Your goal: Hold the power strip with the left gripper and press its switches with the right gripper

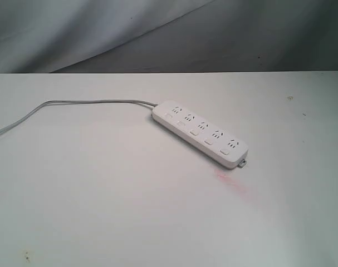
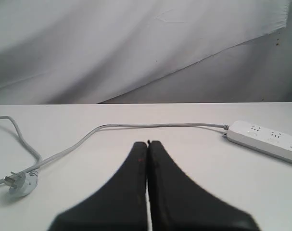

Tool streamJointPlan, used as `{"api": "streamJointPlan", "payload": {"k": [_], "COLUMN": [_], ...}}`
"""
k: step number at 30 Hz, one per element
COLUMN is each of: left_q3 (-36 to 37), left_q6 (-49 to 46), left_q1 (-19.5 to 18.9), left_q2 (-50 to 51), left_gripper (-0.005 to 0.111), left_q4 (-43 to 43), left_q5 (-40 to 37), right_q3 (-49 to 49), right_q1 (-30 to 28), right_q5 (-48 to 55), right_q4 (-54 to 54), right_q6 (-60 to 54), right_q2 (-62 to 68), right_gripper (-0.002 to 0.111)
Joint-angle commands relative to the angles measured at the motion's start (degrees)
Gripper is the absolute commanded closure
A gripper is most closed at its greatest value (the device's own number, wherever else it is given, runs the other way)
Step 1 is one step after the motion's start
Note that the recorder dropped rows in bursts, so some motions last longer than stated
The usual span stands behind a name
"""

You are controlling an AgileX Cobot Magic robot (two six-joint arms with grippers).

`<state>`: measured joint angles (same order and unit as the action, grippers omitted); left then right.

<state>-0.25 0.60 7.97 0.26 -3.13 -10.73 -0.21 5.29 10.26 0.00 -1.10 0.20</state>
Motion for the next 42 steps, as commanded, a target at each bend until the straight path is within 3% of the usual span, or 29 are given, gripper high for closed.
{"api": "streamJointPlan", "payload": {"k": [1, 15, 20, 24, 28, 32, 35, 42], "left_q3": [0.3, 0.3, 0.3, -1.1, -6.4, -12.6, -18.9, -37.3], "left_q6": [0.6, 0.8, 5.7, 11.2, 12.4, 12.8, 7.6, -20.2], "left_q1": [-0.1, -0.1, -0.1, 0.0, 0.0, 0.0, 0.0, 0.0], "left_q2": [-0.3, -0.3, -0.3, -0.3, 2.2, 11.1, 19.9, 39.5], "left_gripper": [0.107, 0.107, 0.107, 0.107, 0.107, 0.107, 0.107, 0.107], "left_q4": [-0.5, -1.0, -7.6, -11.7, -14.7, -22.5, -22.5, -31.7], "left_q5": [0.2, 1.8, 10.7, 7.3, 3.1, 2.2, -2.5, -21.0], "right_q3": [0.2, 0.2, 0.2, 0.2, -4.6, -12.8, -19.9, -35.3], "right_q1": [0.3, 0.3, 0.3, 0.3, 0.8, 1.0, 1.9, 7.6], "right_q5": [-0.8, -1.7, -11.0, -16.9, -10.3, -2.3, 3.7, 12.9], "right_q4": [0.5, 1.5, 12.7, 21.7, 23.9, 24.0, 23.4, 23.1], "right_q6": [-0.2, 0.2, 0.5, 0.7, 1.6, 1.1, 0.2, -8.0], "right_q2": [-0.2, -0.2, -0.2, -0.2, -0.2, 2.2, 7.3, 22.5], "right_gripper": [0.108, 0.108, 0.108, 0.108, 0.108, 0.108, 0.108, 0.108]}}
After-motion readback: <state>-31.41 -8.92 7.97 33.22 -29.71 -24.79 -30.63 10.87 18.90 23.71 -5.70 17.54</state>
